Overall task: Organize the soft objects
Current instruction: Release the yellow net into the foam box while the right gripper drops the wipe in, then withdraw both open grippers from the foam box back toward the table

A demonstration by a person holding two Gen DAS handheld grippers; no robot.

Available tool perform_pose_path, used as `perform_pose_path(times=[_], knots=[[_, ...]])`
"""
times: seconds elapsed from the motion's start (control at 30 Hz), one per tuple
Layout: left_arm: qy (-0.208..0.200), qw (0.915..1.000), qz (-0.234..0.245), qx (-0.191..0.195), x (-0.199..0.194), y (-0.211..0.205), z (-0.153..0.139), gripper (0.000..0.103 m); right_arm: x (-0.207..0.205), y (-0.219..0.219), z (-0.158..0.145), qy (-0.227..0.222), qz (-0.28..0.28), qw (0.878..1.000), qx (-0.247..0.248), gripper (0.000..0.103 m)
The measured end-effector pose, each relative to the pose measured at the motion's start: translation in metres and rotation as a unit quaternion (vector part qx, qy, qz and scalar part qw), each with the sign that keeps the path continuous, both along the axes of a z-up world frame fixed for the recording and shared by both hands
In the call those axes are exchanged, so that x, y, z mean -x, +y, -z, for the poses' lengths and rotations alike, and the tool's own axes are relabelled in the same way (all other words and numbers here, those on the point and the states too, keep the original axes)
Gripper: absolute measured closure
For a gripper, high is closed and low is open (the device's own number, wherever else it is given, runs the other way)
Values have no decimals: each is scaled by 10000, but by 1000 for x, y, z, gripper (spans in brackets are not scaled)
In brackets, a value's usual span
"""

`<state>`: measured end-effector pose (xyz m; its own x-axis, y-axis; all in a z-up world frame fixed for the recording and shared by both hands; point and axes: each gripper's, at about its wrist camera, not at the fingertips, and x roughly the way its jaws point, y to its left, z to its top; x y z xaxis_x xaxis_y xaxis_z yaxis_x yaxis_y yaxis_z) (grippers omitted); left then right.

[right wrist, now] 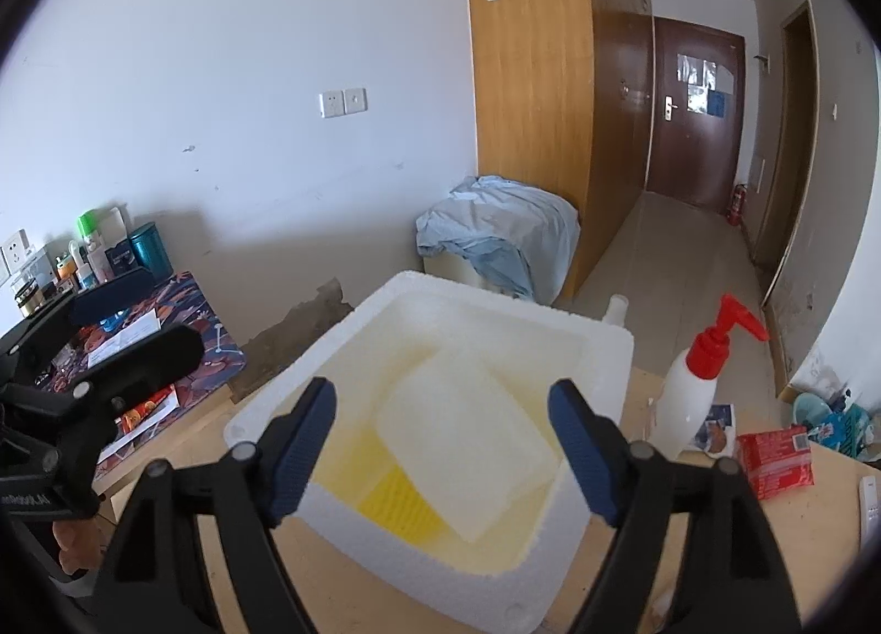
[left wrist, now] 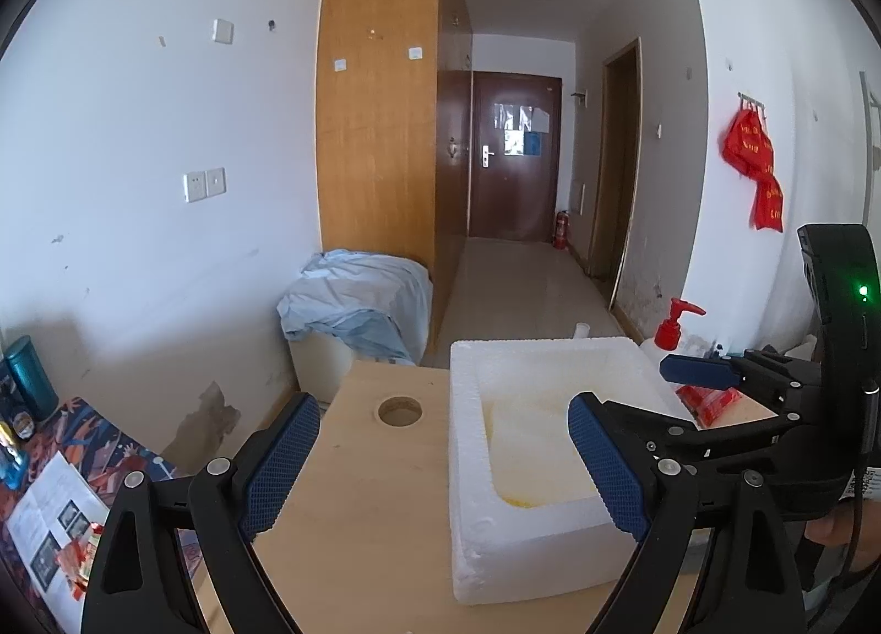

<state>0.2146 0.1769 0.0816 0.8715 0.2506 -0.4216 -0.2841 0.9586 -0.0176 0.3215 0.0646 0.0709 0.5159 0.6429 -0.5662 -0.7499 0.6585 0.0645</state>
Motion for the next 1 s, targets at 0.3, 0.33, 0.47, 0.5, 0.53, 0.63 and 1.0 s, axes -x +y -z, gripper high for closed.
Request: perform_pose_path(times=[0.3,0.33,0.47,0.5,0.53,0.63,1.0], knots=[[-18,10000,49,-40,6,-5,-3,11,0,-4,-4,46,51,10000,-38,20],[-19,10000,52,-34,7,-6,-3,11,1,-4,-5,29,67,10000,-30,20],[-77,9999,92,-27,13,-8,-8,11,5,-11,-13,-29,130,9999,-65,20],[-104,9999,109,-29,15,-9,-10,11,8,-13,-16,-48,132,9999,-87,20],[-124,9998,122,-30,17,-11,-11,11,12,-16,-20,-83,150,9998,-106,20],[-190,9996,187,-16,26,-17,-16,11,21,-25,-27,-182,202,9995,-156,20],[-774,9960,394,-208,85,-50,-48,4,67,-75,-55,-382,440,9965,-605,15]])
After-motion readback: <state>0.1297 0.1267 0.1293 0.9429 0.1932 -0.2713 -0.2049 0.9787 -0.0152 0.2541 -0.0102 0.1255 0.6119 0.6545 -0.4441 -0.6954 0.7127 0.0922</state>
